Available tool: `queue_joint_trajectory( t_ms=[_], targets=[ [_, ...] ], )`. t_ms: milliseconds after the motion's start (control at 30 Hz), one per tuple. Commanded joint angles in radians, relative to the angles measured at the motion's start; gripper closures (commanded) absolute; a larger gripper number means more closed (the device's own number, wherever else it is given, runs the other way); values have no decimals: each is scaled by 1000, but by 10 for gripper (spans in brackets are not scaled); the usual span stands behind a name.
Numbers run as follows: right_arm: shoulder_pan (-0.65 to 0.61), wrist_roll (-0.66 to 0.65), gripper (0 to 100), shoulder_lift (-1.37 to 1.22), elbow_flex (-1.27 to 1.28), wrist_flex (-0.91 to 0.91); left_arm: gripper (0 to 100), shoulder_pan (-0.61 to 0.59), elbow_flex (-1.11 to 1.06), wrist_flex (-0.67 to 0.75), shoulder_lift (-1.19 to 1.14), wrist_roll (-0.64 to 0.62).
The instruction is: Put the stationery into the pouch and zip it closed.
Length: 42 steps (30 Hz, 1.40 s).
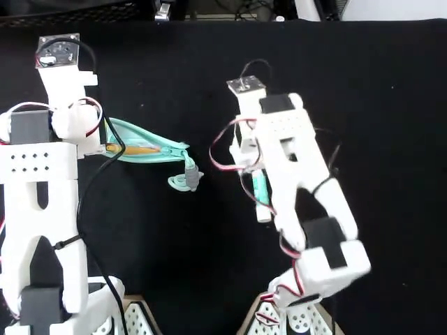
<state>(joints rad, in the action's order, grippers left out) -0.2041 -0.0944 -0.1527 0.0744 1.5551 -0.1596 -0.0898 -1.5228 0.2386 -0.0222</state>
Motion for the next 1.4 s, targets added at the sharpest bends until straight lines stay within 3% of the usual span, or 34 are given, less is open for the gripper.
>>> queue_joint_trajectory(
  t_ms=[0,200,433,633,1033,1167,1267,1367],
  targets=[
    [32,3,867,-131,-193,92,970,-1,-65,8,-25,3],
    [52,-11,867,-337,-361,120,970,-2,-67,8,-25,5],
    [52,-11,867,-394,-395,120,970,-2,-67,11,-25,8],
    [52,-37,785,-394,-372,109,970,-2,-67,8,-25,8],
    [52,-52,811,-394,-191,-18,970,-2,-67,9,-25,8],
    [52,-52,862,-394,-174,-80,970,-2,-68,8,-25,6],
    [55,-52,992,-387,-179,-114,970,-2,-68,8,-25,6],
    [54,-52,984,-386,-179,-121,970,-2,-68,8,-25,8]
  ],
)
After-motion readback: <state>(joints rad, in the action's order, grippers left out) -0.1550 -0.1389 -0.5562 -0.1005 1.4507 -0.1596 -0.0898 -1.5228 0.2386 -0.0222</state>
